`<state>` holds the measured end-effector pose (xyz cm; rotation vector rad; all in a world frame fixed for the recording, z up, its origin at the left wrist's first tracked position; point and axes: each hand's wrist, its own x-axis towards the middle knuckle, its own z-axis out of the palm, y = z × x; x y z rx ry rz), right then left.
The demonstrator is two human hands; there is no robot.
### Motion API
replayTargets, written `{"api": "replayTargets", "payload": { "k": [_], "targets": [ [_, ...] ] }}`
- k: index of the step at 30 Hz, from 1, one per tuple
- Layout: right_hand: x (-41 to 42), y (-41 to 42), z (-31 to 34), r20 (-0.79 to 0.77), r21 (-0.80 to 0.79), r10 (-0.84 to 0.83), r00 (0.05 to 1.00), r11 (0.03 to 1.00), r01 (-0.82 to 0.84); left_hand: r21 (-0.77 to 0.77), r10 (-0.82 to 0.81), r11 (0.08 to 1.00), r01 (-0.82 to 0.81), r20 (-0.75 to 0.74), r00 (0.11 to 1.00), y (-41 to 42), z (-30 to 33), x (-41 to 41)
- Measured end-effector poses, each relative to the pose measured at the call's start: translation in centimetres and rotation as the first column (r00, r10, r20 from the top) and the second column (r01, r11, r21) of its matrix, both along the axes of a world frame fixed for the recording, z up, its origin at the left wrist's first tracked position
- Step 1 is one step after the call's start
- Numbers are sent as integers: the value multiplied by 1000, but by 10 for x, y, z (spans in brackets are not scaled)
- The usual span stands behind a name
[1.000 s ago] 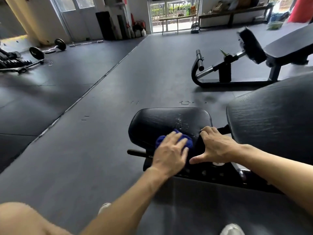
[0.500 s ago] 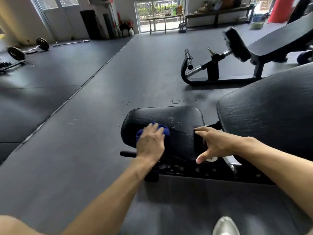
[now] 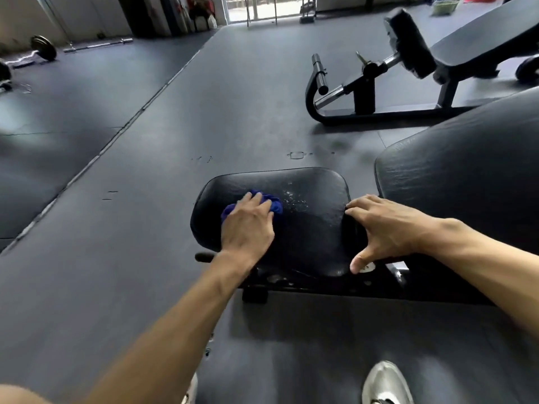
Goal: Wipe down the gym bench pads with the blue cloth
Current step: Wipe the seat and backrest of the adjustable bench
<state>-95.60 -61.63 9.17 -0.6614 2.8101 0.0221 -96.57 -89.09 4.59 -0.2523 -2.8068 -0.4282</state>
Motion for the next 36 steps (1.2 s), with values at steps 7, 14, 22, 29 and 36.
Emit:
{"api": "replayTargets", "payload": {
  "k": [7,14,22,29,36],
  "targets": [
    [-8,-7,1,-16,25,-43,999,999,44,-19,-452,892,452,-84,888,90,-23,22],
    [-8,-6,4,18,3,-22,1000,1000,22,-79,-121,991,110,-155,980,-24,-10,-2],
    [-14,-13,5,75,-35,-86,993,995,89,-35,-324,946,323,-46,945,94,-20,9],
    [-14,-10,1,82,-40,-67,994,997,71,-100,-233,970,220,-144,962,-2,-10,20],
    [-13,-11,5,35,8,-73,997,997,73,-55,-206,977,204,-23,978,60,-8,-20]
  ]
}}
